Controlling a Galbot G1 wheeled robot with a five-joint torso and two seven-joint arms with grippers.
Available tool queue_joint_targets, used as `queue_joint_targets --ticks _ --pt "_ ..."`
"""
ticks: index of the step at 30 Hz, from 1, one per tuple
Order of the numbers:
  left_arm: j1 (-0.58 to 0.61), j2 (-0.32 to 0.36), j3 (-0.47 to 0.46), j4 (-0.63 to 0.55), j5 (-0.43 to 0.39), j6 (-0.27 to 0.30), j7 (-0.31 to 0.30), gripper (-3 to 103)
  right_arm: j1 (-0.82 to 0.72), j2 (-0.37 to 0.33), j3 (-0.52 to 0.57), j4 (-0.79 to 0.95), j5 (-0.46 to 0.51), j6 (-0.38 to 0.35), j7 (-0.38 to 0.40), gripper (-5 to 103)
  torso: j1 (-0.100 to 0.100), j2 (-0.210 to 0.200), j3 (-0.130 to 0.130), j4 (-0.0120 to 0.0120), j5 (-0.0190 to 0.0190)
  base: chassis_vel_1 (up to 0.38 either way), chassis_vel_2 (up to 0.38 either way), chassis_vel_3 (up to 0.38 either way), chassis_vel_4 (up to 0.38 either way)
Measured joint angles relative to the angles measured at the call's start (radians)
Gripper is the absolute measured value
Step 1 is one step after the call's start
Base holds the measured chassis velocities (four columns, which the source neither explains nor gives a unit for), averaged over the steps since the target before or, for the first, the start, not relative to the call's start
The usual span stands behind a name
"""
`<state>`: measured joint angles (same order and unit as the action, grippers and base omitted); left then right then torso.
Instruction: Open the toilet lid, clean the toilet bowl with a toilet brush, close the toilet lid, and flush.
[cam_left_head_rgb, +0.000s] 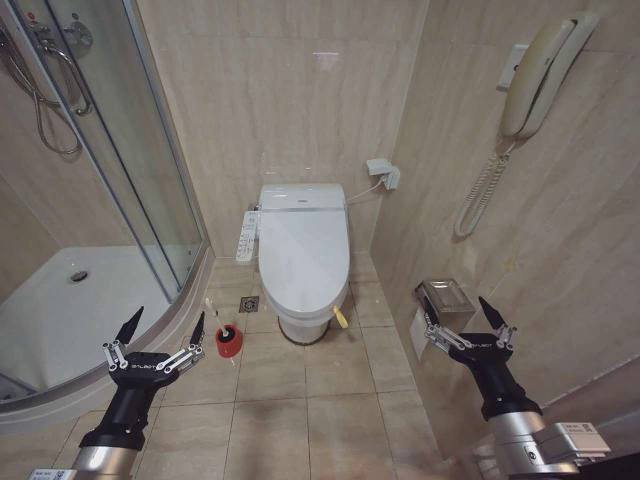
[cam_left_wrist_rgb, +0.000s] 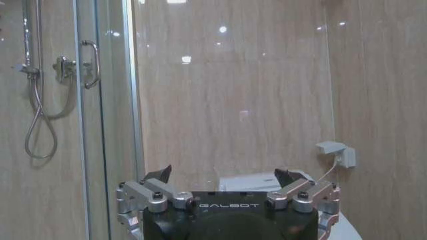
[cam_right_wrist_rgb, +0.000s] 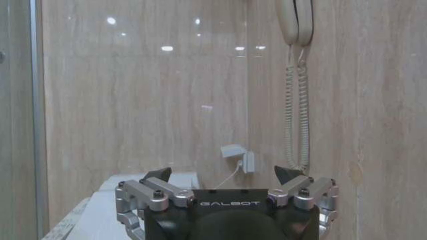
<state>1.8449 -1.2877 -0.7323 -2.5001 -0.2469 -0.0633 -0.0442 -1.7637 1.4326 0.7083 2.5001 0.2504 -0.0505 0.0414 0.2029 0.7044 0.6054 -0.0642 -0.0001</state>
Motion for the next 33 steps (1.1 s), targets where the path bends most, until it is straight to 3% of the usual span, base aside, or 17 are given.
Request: queue_joint_targets --ticks 33 --pt "0.000 0.000 0.000 0.000 0.000 0.000 0.000 100 0.000 0.000 0.000 0.000 0.000 0.000 0.000 100 0.000 0.000 0.000 0.0001 0.0001 0.000 0.000 0.000 0.000"
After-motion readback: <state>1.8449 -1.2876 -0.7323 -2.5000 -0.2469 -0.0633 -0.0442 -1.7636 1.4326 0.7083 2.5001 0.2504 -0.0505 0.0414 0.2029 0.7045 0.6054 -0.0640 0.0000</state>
